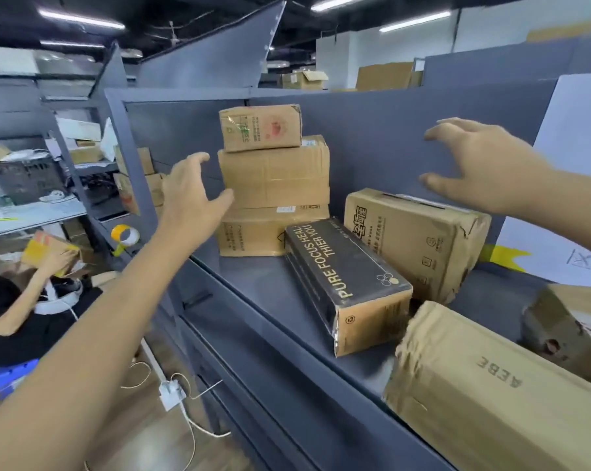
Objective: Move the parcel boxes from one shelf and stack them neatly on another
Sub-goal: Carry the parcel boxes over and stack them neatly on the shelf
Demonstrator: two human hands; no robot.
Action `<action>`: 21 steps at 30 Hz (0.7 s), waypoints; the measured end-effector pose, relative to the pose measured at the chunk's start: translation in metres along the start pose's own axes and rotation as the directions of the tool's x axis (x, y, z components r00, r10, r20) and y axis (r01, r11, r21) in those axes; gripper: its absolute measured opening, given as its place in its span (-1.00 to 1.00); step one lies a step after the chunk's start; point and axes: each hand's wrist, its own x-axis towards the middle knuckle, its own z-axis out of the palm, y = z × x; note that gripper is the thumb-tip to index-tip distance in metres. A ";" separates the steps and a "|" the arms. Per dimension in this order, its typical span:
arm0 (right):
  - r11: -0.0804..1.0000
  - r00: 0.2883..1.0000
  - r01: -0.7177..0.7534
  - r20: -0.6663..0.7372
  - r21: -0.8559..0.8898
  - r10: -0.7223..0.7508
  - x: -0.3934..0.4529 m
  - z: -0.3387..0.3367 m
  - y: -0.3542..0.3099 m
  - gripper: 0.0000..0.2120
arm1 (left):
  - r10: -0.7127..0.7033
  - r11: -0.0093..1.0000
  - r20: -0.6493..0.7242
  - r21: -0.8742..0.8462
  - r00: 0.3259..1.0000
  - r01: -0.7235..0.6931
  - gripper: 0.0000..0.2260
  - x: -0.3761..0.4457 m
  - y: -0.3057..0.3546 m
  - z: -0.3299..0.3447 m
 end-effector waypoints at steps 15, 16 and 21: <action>0.957 0.957 -0.255 0.104 -0.139 0.270 0.136 0.085 -0.101 -0.40 | 0.027 0.870 0.331 -0.473 0.943 0.141 -0.28 0.159 -0.146 0.092; 0.957 0.956 -0.277 0.075 -0.083 0.283 0.149 0.090 -0.111 -0.37 | 0.028 0.838 0.379 -0.513 0.925 0.185 -0.26 0.169 -0.150 0.096; 0.793 0.873 -0.431 -0.022 0.432 0.486 0.197 0.113 -0.147 -0.31 | 0.071 0.662 0.601 -0.625 0.796 0.413 -0.07 0.208 -0.165 0.103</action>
